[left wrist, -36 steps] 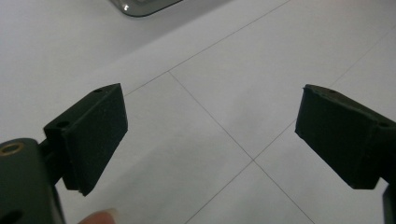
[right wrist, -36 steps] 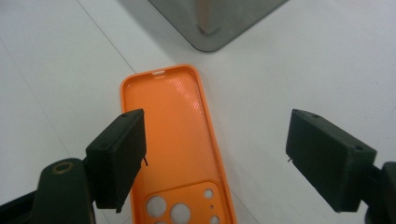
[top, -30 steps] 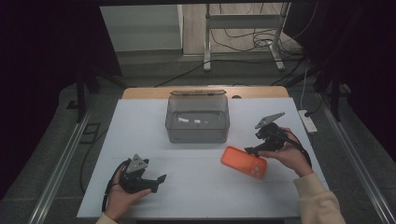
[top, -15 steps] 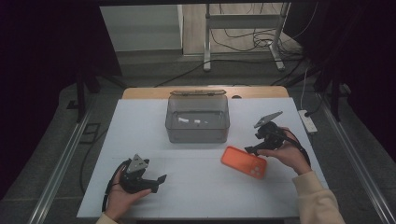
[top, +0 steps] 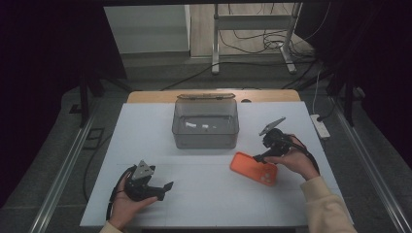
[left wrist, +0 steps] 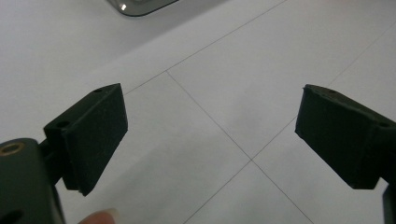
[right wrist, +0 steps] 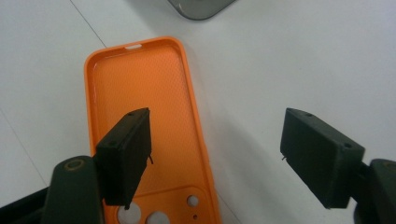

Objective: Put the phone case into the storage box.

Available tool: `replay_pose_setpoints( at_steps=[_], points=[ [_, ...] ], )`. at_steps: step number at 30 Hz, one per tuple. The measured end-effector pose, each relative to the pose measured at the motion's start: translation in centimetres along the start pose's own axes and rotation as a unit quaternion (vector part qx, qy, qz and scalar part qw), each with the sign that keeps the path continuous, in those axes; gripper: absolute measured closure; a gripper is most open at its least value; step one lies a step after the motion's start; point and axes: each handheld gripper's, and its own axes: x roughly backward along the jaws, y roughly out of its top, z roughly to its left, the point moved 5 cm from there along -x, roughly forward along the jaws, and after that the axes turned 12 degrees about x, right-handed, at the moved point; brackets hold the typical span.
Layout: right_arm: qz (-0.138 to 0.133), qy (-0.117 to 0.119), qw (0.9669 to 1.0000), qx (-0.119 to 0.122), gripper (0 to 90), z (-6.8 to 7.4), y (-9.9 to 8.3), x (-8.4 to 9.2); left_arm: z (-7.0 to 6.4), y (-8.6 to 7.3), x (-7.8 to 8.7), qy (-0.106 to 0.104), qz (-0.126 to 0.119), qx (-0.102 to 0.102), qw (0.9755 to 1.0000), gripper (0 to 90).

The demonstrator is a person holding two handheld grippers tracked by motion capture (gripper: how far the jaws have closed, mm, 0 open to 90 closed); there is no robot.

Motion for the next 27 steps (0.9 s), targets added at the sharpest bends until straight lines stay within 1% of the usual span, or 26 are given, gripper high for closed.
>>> replay_pose_setpoints(
  at_steps=[6, 15, 17, 20, 22, 23, 27],
  points=[
    [0.012, 0.011, 0.9999, 0.002, 28.2, 0.0, -0.2, -0.6, 0.0, 0.0, 0.0, 0.000, 0.000, 0.000, 1.0000, 9.1],
    [0.027, 0.016, 0.9995, 0.001, 32.2, 0.0, -0.5, -1.3, 0.0, 0.0, 0.0, 0.000, 0.000, -0.001, 1.0000, 9.1],
    [0.025, 0.017, 0.9995, 0.000, 34.9, -0.1, -0.5, -1.5, 0.0, 0.0, 0.0, -0.001, 0.001, -0.001, 1.0000, 9.1],
    [0.029, 0.027, 0.9992, -0.004, 40.1, -0.1, -0.7, -1.7, 0.0, 0.0, 0.0, -0.001, 0.001, -0.001, 1.0000, 9.1],
    [0.030, 0.030, 0.9991, -0.006, 42.4, -0.1, -0.7, -1.8, 0.0, 0.0, 0.0, 0.000, 0.000, -0.001, 1.0000, 9.1],
    [0.031, 0.036, 0.9989, -0.008, 43.7, -0.1, -0.8, -1.9, 0.0, 0.0, 0.0, 0.000, 0.001, -0.001, 1.0000, 9.1],
    [0.034, 0.040, 0.9986, -0.009, 47.5, -0.2, -0.8, -2.0, 0.0, 0.0, 0.0, 0.000, 0.001, -0.001, 1.0000, 9.1]
  ],
)
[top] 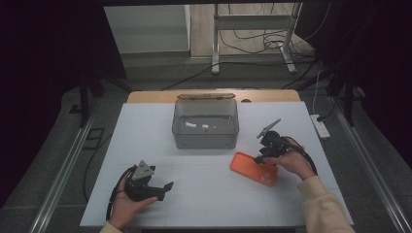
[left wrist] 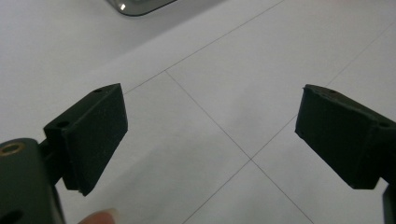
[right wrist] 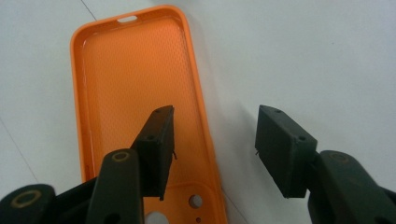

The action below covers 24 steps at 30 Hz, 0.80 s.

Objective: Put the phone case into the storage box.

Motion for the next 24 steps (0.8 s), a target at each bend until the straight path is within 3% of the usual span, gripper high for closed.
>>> replay_pose_setpoints(
  at_steps=[24],
  points=[
    [0.018, -0.003, 0.9996, 0.020, 68.6, 0.15, -0.19, -0.51, -0.03, 0.06, 0.12, 0.000, -0.003, -0.002, 1.0000, 9.3]
  ],
)
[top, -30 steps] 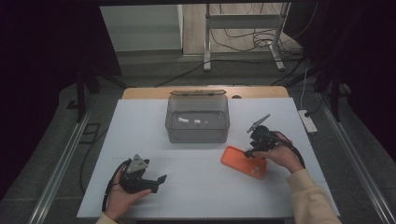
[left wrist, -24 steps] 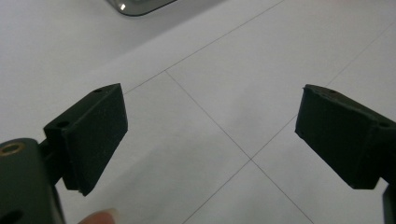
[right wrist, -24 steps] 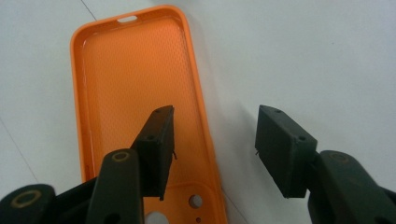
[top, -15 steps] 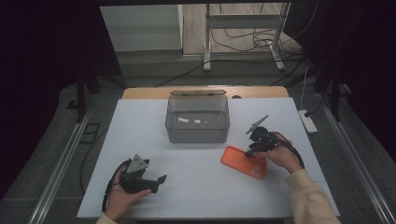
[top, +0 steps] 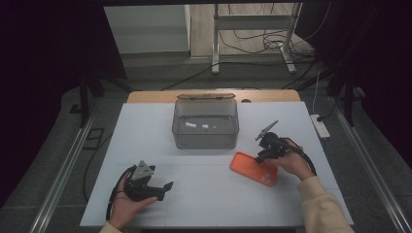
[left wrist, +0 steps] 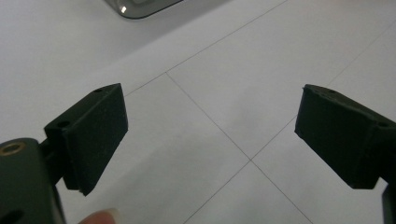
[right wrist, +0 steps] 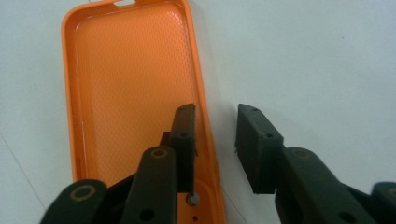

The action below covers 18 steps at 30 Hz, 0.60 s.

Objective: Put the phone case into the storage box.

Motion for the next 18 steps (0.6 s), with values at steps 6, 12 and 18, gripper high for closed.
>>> replay_pose_setpoints(
  at_steps=[6, 12, 18],
  points=[
    [0.001, -0.006, 0.9997, 0.025, 73.0, 0.20, 0.08, 0.02, 0.00, -0.03, -0.02, 0.000, 0.001, -0.001, 1.0000, 9.3],
    [0.000, -0.007, 0.9992, 0.038, 77.9, 0.33, 0.15, 0.01, -0.03, -0.03, -0.01, 0.000, 0.000, -0.001, 1.0000, 9.4],
    [0.000, -0.014, 0.9979, 0.064, 81.8, 0.51, 0.22, -0.03, -0.03, -0.04, -0.02, -0.001, 0.001, -0.001, 1.0000, 9.4]
  ],
)
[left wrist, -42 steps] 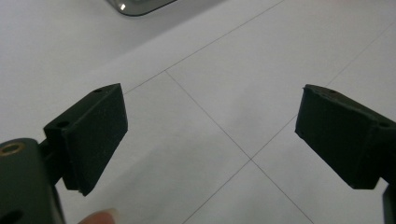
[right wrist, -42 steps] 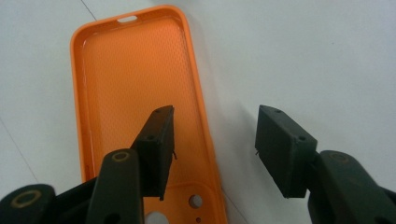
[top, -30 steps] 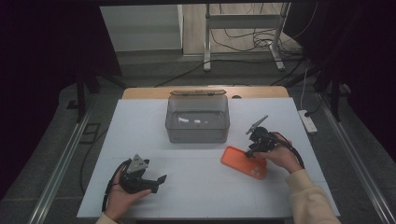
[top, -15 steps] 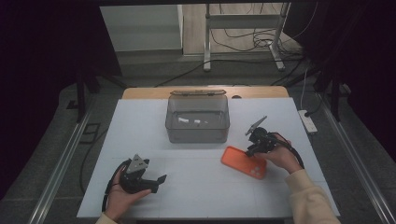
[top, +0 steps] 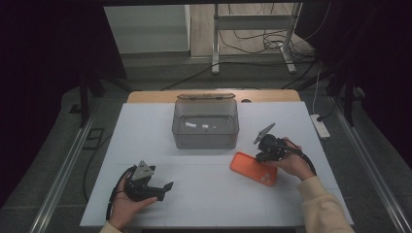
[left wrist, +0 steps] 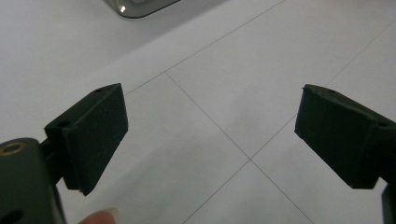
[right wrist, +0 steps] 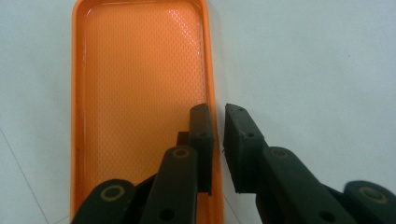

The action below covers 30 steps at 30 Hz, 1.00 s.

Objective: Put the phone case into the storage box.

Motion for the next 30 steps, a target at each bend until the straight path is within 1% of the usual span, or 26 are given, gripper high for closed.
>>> replay_pose_setpoints(
  at_steps=[4, 11, 15, 30],
  points=[
    [0.002, 0.002, 1.0000, 0.003, 83.2, 0.12, 0.02, 0.05, -0.02, 0.00, 0.01, 0.000, 0.000, 0.000, 1.0000, 9.4],
    [0.003, -0.004, 0.9999, 0.016, 86.1, 0.15, 0.01, 0.05, -0.01, -0.01, 0.01, -0.001, 0.000, 0.001, 1.0000, 9.4],
    [0.005, -0.004, 0.9998, 0.019, 86.9, 0.15, -0.01, 0.10, 0.01, 0.00, 0.03, 0.000, 0.000, 0.001, 1.0000, 9.5],
    [0.004, -0.006, 0.9998, 0.016, 88.1, 0.12, -0.02, 0.14, 0.03, 0.00, 0.06, 0.000, 0.000, 0.000, 1.0000, 9.8]
  ],
)
